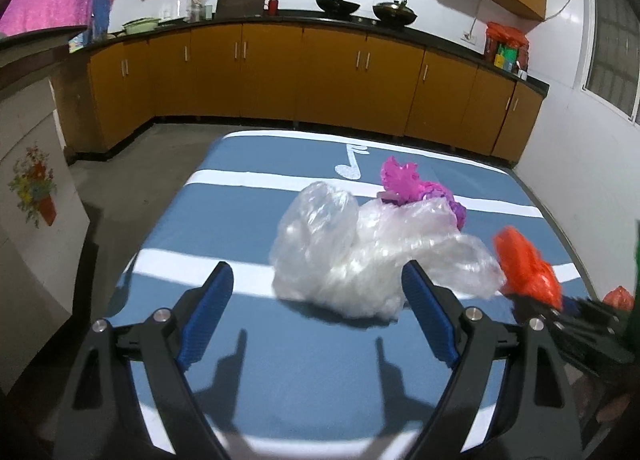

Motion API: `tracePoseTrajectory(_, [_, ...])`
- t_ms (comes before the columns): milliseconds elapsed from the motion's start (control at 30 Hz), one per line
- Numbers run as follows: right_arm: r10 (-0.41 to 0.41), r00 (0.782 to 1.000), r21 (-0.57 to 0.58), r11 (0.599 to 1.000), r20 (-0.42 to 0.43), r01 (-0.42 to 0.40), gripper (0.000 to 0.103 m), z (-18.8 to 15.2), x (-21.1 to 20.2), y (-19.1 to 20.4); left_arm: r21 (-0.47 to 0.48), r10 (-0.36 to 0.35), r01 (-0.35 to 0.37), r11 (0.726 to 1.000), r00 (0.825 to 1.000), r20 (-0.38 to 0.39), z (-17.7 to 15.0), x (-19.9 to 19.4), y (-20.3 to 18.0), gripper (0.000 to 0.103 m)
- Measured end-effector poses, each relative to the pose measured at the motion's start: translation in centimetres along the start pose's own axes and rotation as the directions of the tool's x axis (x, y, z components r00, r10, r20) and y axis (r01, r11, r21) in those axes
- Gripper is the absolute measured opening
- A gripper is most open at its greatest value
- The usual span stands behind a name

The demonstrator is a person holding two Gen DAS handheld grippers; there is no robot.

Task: Collect trash
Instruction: 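Grasp the clear plastic bag with the left tool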

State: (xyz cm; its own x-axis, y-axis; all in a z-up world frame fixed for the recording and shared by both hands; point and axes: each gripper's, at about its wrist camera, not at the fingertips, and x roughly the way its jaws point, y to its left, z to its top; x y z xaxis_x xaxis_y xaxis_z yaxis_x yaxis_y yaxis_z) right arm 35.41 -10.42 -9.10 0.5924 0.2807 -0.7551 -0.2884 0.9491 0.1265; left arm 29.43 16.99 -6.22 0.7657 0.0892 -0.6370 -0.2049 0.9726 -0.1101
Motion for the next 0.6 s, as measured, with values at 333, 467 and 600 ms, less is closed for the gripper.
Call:
tracePoseTrajectory(333, [-0.024,1.0,0.016,1.0,0.002,0.024,0.039,-0.7,-1.0,-1.7,-0.141,-0.038,0.024,0.99,0.994,-0.1,1.9,4.1,2.6,0.062])
tracePoseTrajectory(467, [-0.03,1.0,0.007,1.0,0.003,0.03,0.039,-0.6,-1.1,-1.6,-0.123,-0.063,0.049,0.991,0.992,-0.109,1.8,4.5,2.4,0.029])
tracePoseTrajectory(600, [-0.036,0.999,0.006,0.999,0.01,0.036,0.038,-0.6,-1.5,-1.5,-0.079,-0.072,0.066,0.995,0.994,-0.084,1.5,3.6,1.7,0.005])
